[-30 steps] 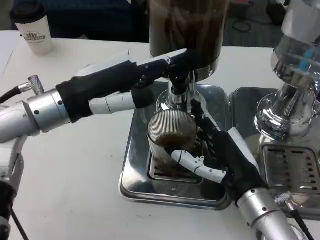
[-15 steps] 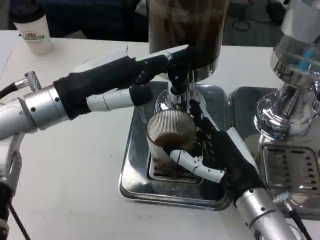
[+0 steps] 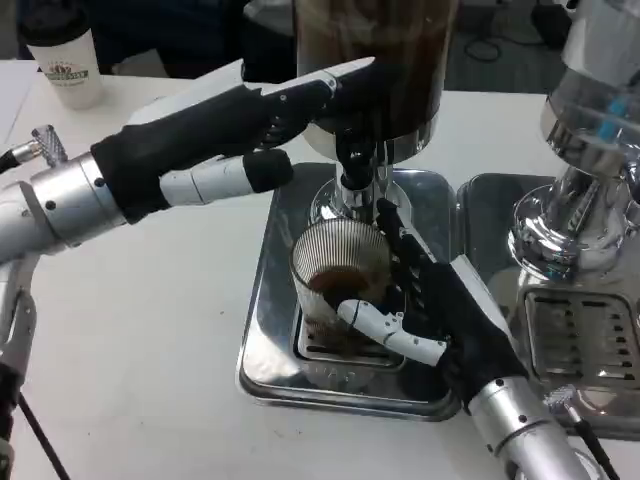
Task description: Grasp the cup under the faucet to collect the drink, then remove the cup.
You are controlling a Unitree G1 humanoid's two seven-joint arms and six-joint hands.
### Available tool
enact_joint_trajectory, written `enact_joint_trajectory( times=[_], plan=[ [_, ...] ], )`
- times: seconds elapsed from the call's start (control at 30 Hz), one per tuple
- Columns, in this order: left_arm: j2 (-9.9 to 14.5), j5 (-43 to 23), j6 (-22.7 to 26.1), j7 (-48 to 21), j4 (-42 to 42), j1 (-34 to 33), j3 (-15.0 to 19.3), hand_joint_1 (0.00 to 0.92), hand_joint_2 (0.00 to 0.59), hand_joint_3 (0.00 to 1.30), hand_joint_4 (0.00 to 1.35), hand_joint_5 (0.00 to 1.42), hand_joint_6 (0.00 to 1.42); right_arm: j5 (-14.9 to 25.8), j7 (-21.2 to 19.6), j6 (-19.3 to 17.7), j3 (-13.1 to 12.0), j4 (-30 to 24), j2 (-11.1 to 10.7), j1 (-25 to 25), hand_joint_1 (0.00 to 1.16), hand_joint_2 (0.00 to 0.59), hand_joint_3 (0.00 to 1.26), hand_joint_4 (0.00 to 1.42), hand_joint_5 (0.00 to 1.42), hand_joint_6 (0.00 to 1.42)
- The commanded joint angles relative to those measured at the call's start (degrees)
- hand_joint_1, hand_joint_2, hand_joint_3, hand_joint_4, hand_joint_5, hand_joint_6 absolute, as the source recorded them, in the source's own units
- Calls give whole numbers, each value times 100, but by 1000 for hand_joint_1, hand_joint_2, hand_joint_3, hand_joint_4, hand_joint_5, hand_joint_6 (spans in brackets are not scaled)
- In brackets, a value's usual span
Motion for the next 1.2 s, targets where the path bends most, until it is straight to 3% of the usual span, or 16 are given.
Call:
enact_joint_trajectory(
  times=[0.03,0.53,1.2],
  plan=[
    [63,-181,86,-73,-251,114,122,0,13,64,0,6,23,-4,-55,-80,-43,29,-6,0,696,227,0,0,0,33],
    [218,-777,465,-92,-1160,599,555,0,14,74,0,21,50,31,-16,-143,-57,81,3,-60,695,226,0,0,0,33],
    [226,-1300,726,197,-2139,1581,1323,0,17,185,72,126,141,101,48,-230,-107,32,-37,-45,682,243,0,0,0,33]
  ],
)
